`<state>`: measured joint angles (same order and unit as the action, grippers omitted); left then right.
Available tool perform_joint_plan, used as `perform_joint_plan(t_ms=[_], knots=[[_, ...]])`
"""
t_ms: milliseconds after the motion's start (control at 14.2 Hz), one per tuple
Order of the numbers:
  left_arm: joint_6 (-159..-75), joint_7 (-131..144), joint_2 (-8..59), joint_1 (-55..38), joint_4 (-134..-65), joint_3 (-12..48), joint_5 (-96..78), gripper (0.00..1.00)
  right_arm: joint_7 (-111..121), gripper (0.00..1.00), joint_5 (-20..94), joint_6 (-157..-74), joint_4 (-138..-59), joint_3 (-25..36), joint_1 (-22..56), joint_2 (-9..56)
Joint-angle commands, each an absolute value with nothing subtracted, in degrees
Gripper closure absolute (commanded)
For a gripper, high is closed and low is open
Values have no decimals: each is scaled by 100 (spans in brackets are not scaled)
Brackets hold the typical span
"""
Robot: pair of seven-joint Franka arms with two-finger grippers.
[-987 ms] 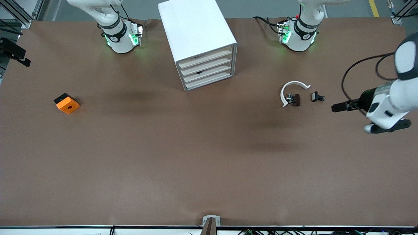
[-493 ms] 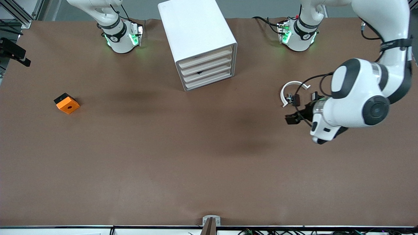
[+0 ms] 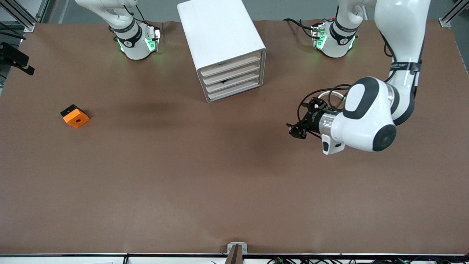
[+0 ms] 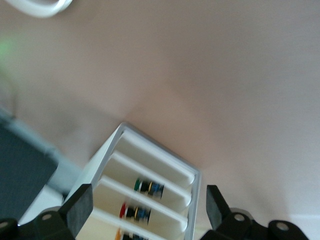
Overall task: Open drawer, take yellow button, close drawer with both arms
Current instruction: 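Move the left gripper toward the white drawer cabinet's front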
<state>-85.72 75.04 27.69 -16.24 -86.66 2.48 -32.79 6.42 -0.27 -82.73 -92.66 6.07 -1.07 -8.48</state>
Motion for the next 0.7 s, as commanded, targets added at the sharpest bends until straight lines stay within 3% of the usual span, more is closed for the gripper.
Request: perform_joint_plan(t_ms=[0,211,634], knots=[[-7877,8583,3242,-1714,-8306,255,-3681,0,633,0,62,-8350,-9395,562,-158,-984],[-7140,10461,3900,-1696,-8051,255,-4392,0,633,0,70,-8402,-9457,562,-167,-1011],[-6057,13023,4596,-1828,-8112,290,-5096,0,633,0,62,-8411,-9457,562,-167,-1011]])
